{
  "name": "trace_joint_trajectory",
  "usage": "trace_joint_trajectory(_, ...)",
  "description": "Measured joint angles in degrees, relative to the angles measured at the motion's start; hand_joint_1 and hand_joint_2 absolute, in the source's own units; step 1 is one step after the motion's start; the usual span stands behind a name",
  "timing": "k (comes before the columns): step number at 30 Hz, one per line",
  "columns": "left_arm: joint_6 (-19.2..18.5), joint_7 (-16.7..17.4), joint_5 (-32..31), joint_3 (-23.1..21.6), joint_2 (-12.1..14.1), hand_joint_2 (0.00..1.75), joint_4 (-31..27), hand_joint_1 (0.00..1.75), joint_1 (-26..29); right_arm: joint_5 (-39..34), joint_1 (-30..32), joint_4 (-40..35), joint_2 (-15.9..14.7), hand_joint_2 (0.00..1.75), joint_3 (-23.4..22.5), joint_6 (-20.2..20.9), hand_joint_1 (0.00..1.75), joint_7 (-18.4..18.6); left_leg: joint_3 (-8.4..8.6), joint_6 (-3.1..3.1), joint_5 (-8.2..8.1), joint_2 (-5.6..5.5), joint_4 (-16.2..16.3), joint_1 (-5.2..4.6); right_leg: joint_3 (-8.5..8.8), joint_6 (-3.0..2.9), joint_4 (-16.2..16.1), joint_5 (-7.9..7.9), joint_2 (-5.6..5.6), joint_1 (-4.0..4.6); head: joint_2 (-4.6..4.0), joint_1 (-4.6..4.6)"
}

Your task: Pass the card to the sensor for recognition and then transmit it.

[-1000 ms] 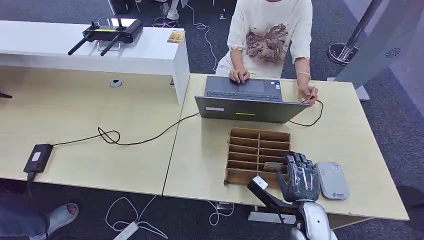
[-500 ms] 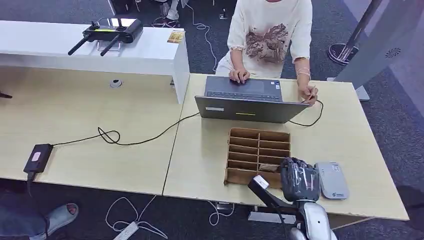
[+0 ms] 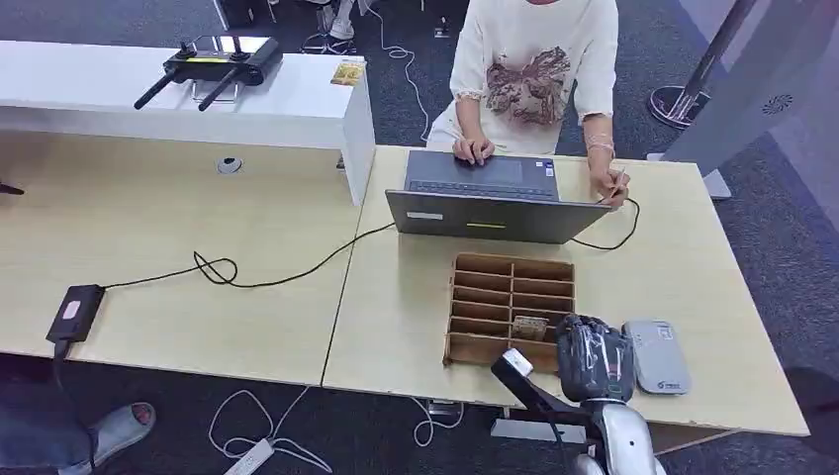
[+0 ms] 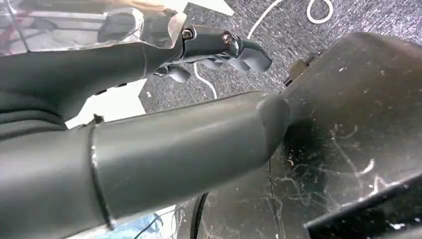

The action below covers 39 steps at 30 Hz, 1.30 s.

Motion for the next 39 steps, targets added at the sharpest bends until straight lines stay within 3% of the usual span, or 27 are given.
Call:
trace_joint_trajectory(1,0.0,0.0,0.1,0.0,0.0,0.00,0.0,0.00,0.0,0.0,0.0,-0.1,0.0,1.75,0.0,0.0,1.06,0.0,0.00,0.00,0.00,0.00,0.0,0.00,0.00,0.00,0.0,0.00,0.00,0.00,0.00,0.00)
trace_joint_trajectory(4,-0.2,0.1,0.2,0.0,0.0,0.00,0.0,0.00,0.0,0.2,0.1,-0.3,0.0,1.75,0.0,-0.1,1.01,0.1,0.00,0.00,0.00,0.00,0.0,0.00,0.00,0.00,0.0,0.00,0.00,0.00,0.00,0.00)
trace_joint_trajectory(6,-0.2,0.1,0.3,0.0,0.0,0.00,0.0,0.00,0.0,0.5,0.2,-0.6,0.0,1.75,0.0,-0.2,0.75,0.1,0.00,0.00,0.00,0.00,0.0,0.00,0.00,0.00,0.0,0.00,0.00,0.00,0.00,0.00)
trace_joint_trajectory(7,-0.3,0.1,0.3,0.0,0.0,0.00,0.0,0.00,0.0,0.8,0.2,-0.9,0.0,1.75,0.0,-0.5,0.45,0.0,0.00,0.00,0.00,0.00,0.0,0.00,0.00,0.00,0.0,0.00,0.00,0.00,0.00,0.00)
trace_joint_trajectory(8,-0.3,0.1,0.3,0.0,0.0,0.00,0.0,0.00,0.0,1.0,0.2,-1.1,0.0,1.75,0.0,-0.7,0.33,-0.1,0.00,0.00,0.00,0.00,0.0,0.00,0.00,0.00,0.0,0.00,0.00,0.00,0.00,0.00)
trace_joint_trajectory(13,-0.5,0.2,0.5,0.0,0.0,0.00,0.0,0.00,0.0,1.0,0.2,-1.6,0.0,1.75,0.0,-1.1,0.45,-0.5,0.00,0.00,0.00,0.00,0.0,0.00,0.00,0.00,0.0,0.00,0.00,0.00,0.00,0.00)
trace_joint_trajectory(15,-0.6,0.2,0.7,0.0,0.0,0.00,0.0,0.00,0.0,1.0,0.2,-1.7,0.0,1.75,0.0,-1.1,0.42,-0.5,-0.01,0.00,0.00,-0.01,0.0,0.00,0.00,0.00,0.0,0.00,0.00,0.00,0.00,0.00)
trace_joint_trajectory(19,-0.8,0.5,1.1,0.0,0.0,0.00,0.0,0.00,0.0,1.1,0.2,-1.7,0.0,1.75,0.0,-1.1,0.59,-0.5,-0.01,0.00,0.00,-0.01,0.0,0.00,0.00,0.00,0.0,0.00,0.00,0.00,0.00,0.00)
trace_joint_trajectory(24,-1.3,0.9,1.9,0.0,0.0,0.00,0.0,0.00,0.0,2.2,0.2,-1.7,0.0,1.75,0.2,-0.9,0.65,-1.0,-0.01,0.00,0.00,-0.01,0.0,0.00,0.01,0.00,0.0,0.00,0.00,0.00,0.00,0.00)
trace_joint_trajectory(29,-2.1,1.4,2.7,0.0,0.0,0.00,0.0,0.00,0.0,3.2,-0.3,-1.7,0.4,1.75,1.4,0.3,0.84,-1.2,-0.02,0.00,0.00,-0.01,0.0,0.00,0.00,0.00,0.0,0.00,-0.01,0.00,0.00,0.00)
trace_joint_trajectory(31,-2.4,1.6,3.2,0.0,0.0,0.00,0.0,0.00,0.0,3.2,-0.5,-1.7,0.7,1.75,1.8,0.5,0.86,-1.2,-0.01,0.00,0.01,-0.01,0.0,0.00,0.01,0.00,0.0,0.00,-0.01,0.00,0.00,0.00)
trace_joint_trajectory(33,-2.7,1.9,3.5,0.0,0.0,0.00,0.0,0.00,0.0,3.2,-0.7,-1.6,0.7,1.75,2.3,0.6,0.73,-1.2,-0.02,-0.01,0.00,-0.01,0.0,0.00,0.01,0.00,0.0,0.00,-0.01,0.00,0.00,0.00)
trace_joint_trajectory(39,-3.3,2.4,4.4,0.1,0.0,0.00,0.0,0.00,0.0,3.2,-1.3,-1.0,0.8,1.75,3.3,1.1,0.79,-1.2,-0.02,0.00,0.00,-0.01,0.0,0.00,0.01,0.00,0.0,0.00,-0.01,0.00,0.00,0.00)
